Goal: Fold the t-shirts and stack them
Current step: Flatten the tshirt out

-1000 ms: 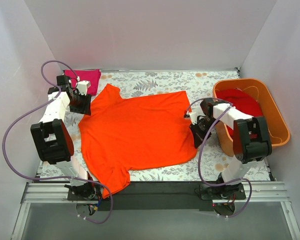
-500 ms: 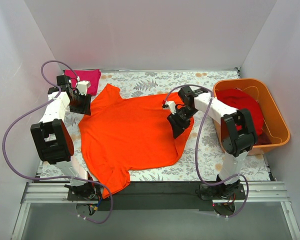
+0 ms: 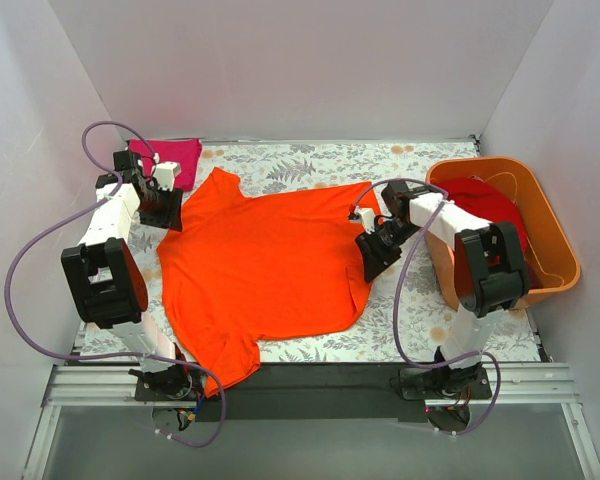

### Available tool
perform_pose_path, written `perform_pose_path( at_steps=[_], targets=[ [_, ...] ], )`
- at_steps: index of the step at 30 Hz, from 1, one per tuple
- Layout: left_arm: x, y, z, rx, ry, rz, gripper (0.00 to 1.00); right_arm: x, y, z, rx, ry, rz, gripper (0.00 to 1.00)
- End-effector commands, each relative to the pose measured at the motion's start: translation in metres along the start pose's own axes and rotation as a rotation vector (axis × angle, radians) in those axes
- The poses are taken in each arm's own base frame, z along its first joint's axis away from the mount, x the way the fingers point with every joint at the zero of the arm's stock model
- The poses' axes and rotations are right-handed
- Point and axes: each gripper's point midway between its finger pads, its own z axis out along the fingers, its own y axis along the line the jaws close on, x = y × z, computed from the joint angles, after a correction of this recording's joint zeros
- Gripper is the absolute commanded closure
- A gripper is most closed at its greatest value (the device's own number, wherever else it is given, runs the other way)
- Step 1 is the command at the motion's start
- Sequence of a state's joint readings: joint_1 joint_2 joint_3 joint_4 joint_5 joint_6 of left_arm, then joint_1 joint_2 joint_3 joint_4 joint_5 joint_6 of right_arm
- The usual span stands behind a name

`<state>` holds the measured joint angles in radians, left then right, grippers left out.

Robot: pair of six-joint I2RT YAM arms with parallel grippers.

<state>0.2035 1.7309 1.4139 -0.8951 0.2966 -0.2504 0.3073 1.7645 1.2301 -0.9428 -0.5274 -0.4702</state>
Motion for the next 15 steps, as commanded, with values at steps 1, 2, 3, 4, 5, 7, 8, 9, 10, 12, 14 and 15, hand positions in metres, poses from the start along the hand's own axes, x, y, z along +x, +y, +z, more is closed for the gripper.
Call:
perform_pose_path(
  at_steps=[1,2,3,4,5,7,8,9,10,12,14,15],
  targets=[
    [-0.005,-0.002,-0.013,-0.006,-0.028,0.013,0.54,-0.003,-0.004,0.015,-0.033,0.011,0.034,0.48],
    [-0.006,-0.001,-0.014,-0.011,-0.03,0.013,0.54,0.0,-0.004,0.018,-0.044,0.02,0.044,0.47],
    [-0.006,-0.001,-0.014,-0.01,-0.029,0.017,0.54,0.001,-0.001,0.022,-0.071,0.026,0.059,0.47],
    [-0.007,0.0,-0.014,-0.013,-0.029,0.016,0.55,0.002,0.001,0.023,-0.085,0.028,0.072,0.47],
    [-0.006,-0.001,-0.014,-0.011,-0.028,0.018,0.54,0.001,0.003,0.025,-0.101,0.026,0.079,0.47],
    [-0.005,-0.001,-0.013,-0.012,-0.026,0.021,0.55,-0.004,0.013,0.028,-0.144,0.017,0.072,0.47],
    [-0.005,-0.001,-0.013,-0.01,-0.025,0.019,0.54,-0.012,0.016,0.026,-0.153,0.002,0.053,0.48],
    [-0.005,-0.001,-0.012,-0.011,-0.023,0.02,0.54,-0.017,0.021,0.027,-0.169,-0.004,0.041,0.48],
    [-0.005,-0.001,-0.013,-0.012,-0.025,0.021,0.54,-0.023,0.034,0.03,-0.206,-0.004,0.019,0.48],
    [-0.004,0.0,-0.012,-0.014,-0.022,0.02,0.54,-0.039,0.049,0.031,-0.235,-0.017,-0.039,0.49],
    [-0.006,0.001,-0.011,-0.016,-0.023,0.019,0.54,-0.049,0.073,0.041,-0.293,-0.007,-0.094,0.48],
    [-0.006,0.001,-0.011,-0.015,-0.022,0.019,0.54,-0.059,0.078,0.045,-0.31,-0.008,-0.116,0.48]
  ],
)
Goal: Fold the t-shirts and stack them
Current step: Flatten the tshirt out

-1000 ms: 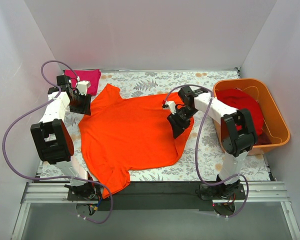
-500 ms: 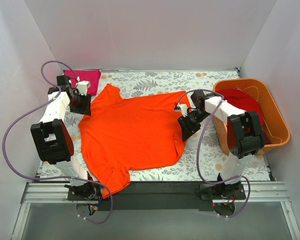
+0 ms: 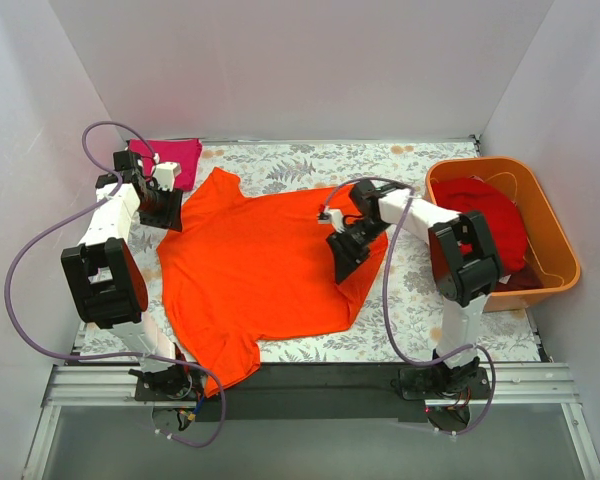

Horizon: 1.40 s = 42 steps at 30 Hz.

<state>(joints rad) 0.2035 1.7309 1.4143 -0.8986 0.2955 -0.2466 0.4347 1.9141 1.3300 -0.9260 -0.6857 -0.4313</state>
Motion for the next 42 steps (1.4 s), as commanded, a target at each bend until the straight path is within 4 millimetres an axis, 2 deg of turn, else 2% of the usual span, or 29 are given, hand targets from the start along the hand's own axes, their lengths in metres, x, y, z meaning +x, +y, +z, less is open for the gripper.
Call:
perform_pose_path(
  at_steps=[1,3,5,10,14,19,31,35,38,42],
  targets=[
    [-0.009,0.002,-0.012,-0.017,-0.029,0.015,0.54,-0.033,0.045,0.021,-0.134,-0.008,-0.11,0.47],
    [-0.009,0.002,-0.01,-0.014,-0.025,0.013,0.54,-0.041,0.044,0.028,-0.135,0.004,-0.124,0.47],
    [-0.011,0.002,-0.012,-0.015,-0.028,0.015,0.54,-0.052,0.039,0.025,-0.098,-0.006,-0.154,0.47],
    [-0.011,0.001,-0.014,-0.011,-0.035,0.018,0.54,-0.04,0.013,-0.007,0.091,-0.02,-0.184,0.53],
    [-0.009,-0.002,-0.013,-0.002,-0.037,0.019,0.54,-0.043,0.012,-0.022,0.175,-0.052,-0.206,0.58],
    [-0.006,-0.001,-0.011,-0.006,-0.035,0.021,0.54,-0.04,-0.003,-0.016,0.25,-0.008,-0.196,0.57],
    [0.003,-0.001,-0.011,-0.024,-0.021,0.028,0.54,-0.054,-0.001,0.01,0.242,0.046,-0.238,0.57],
    [0.006,0.0,-0.011,-0.028,-0.015,0.026,0.54,-0.047,-0.002,0.019,0.228,0.074,-0.227,0.58],
    [0.005,0.001,-0.012,-0.035,-0.018,0.03,0.54,-0.04,-0.004,0.021,0.225,0.094,-0.216,0.64],
    [0.004,0.002,-0.012,-0.037,-0.017,0.036,0.54,-0.029,-0.001,0.013,0.244,0.118,-0.227,0.8]
  ],
)
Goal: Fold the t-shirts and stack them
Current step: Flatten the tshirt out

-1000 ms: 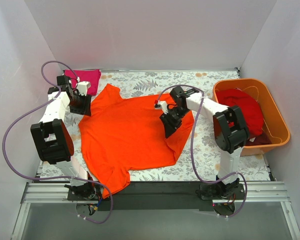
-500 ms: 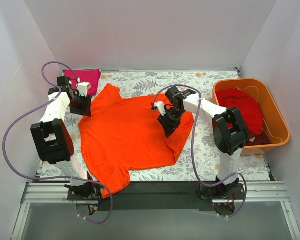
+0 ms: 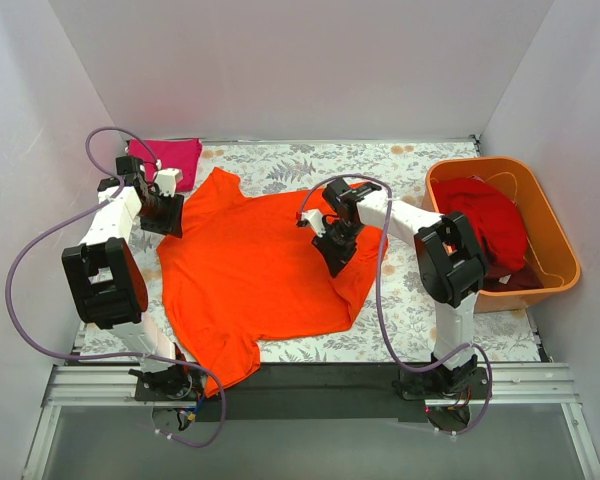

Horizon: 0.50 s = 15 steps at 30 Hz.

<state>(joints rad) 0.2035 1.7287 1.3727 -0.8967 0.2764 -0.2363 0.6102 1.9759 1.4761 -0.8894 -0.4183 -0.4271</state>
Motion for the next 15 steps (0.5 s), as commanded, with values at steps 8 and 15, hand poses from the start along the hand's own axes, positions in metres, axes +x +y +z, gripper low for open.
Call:
perform_pose_path(
  at_steps=[8,15],
  targets=[
    [-0.012,0.004,-0.015,-0.033,-0.063,0.046,0.54,0.055,0.014,-0.056,0.079,0.049,-0.001,0.99],
    [-0.01,0.002,-0.01,-0.013,-0.059,0.048,0.54,0.122,0.003,-0.072,0.186,0.143,0.043,0.99]
  ],
)
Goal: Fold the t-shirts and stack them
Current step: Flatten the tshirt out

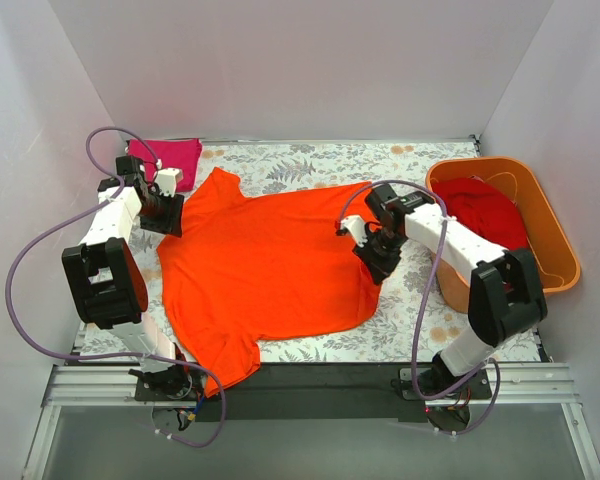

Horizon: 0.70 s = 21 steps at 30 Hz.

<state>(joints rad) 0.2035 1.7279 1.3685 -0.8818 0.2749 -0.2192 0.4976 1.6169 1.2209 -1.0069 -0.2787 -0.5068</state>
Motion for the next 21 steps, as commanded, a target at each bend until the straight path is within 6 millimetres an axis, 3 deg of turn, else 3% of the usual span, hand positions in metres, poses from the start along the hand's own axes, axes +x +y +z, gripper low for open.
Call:
perform_pose_path(
  at_steps=[1,6,15,19,21],
  targets=[
    [-0.008,-0.001,-0.009,-0.004,-0.047,0.028,0.54,0.045,-0.009,-0.002,0.046,0.112,0.015,0.99],
    [-0.006,-0.002,-0.006,0.005,-0.042,0.025,0.54,0.075,-0.03,0.002,0.108,0.169,0.055,0.99],
    [0.002,-0.001,-0.004,-0.005,-0.023,0.037,0.54,0.113,-0.029,0.016,0.133,0.265,0.062,0.99],
    [0.005,-0.001,-0.005,-0.009,-0.016,0.04,0.54,0.118,-0.029,0.013,0.133,0.301,0.063,0.88],
    [0.005,-0.003,-0.007,-0.001,-0.015,0.04,0.54,0.114,-0.028,0.003,0.134,0.296,0.051,0.72]
  ],
)
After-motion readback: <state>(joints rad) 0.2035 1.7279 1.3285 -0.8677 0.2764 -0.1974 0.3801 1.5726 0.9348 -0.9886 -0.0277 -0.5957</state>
